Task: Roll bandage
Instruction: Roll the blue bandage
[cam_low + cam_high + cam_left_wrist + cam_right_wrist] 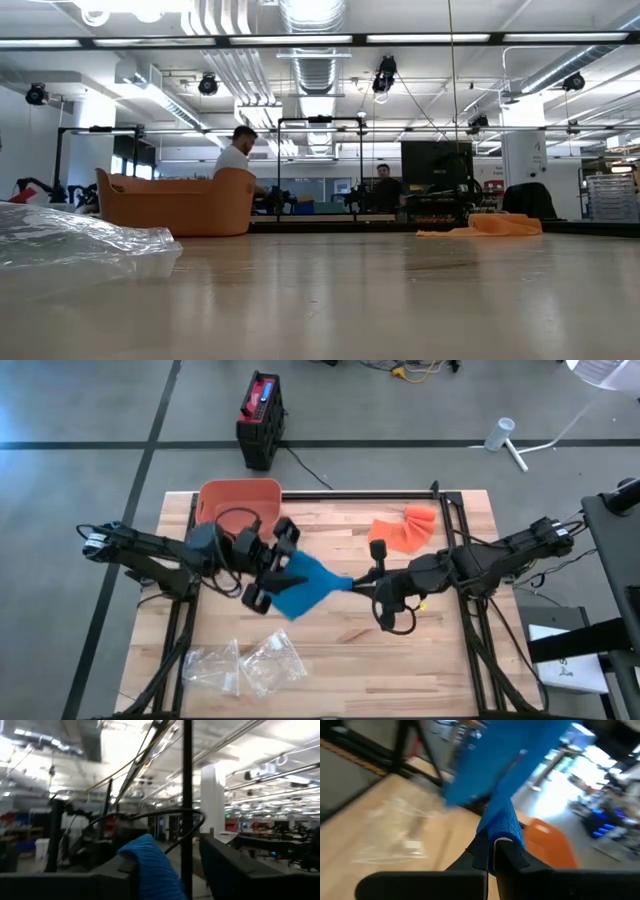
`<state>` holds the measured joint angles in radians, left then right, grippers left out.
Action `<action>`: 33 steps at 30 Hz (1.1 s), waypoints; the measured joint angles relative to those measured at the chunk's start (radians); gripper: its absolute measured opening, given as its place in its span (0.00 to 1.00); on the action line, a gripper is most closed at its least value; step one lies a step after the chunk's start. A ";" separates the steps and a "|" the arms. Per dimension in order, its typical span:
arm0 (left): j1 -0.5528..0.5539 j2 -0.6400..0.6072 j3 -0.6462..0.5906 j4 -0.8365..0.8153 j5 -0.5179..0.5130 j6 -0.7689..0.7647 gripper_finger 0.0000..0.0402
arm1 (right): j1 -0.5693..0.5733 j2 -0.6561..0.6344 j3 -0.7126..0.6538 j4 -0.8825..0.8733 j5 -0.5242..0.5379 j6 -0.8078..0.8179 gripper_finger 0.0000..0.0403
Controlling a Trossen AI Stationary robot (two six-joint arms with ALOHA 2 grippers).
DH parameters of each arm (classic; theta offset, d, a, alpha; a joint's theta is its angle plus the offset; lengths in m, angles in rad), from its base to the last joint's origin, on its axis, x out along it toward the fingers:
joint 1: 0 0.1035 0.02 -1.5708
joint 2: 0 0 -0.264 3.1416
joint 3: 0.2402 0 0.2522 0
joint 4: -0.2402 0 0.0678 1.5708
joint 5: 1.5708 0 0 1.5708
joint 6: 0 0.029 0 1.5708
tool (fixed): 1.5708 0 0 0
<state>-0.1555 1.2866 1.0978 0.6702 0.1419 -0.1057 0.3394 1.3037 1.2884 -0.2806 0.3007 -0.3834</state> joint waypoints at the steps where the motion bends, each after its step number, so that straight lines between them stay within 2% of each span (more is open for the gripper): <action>1: 0.021 -0.007 0.007 -0.028 0.002 -0.013 0.45 | 0.000 0.000 0.000 -0.002 -0.036 0.010 0.01; 6: 0.108 -0.018 0.055 -0.183 0.029 -0.083 0.58 | -0.001 -0.002 0.001 -0.036 -0.119 0.077 0.01; 11: 0.156 -0.023 0.140 -0.393 0.140 -0.144 0.65 | 0.001 -0.010 0.001 -0.088 -0.169 0.127 0.01; 13: 0.162 -0.024 0.183 -0.502 0.136 -0.124 0.67 | 0.005 -0.013 0.003 -0.102 -0.198 0.136 0.01; 19: 0.181 0.003 0.269 -0.759 0.075 0.001 0.66 | 0.015 -0.016 0.038 -0.110 -0.379 0.211 0.01; 25: 0.189 0.035 0.259 -0.884 0.074 0.109 0.67 | 0.020 -0.016 0.069 -0.123 -0.520 0.263 0.01; 29: 0.193 0.056 0.212 -0.908 0.111 0.158 0.70 | 0.024 -0.017 0.084 -0.131 -0.630 0.279 0.01; 33: 0.189 0.063 0.147 -0.904 0.106 0.182 0.73 | 0.024 -0.019 0.105 -0.126 -0.703 0.289 0.01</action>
<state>0.0334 1.3500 1.2450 -0.2340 0.2481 0.0767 0.3636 1.2850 1.3930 -0.4066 -0.4027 -0.0942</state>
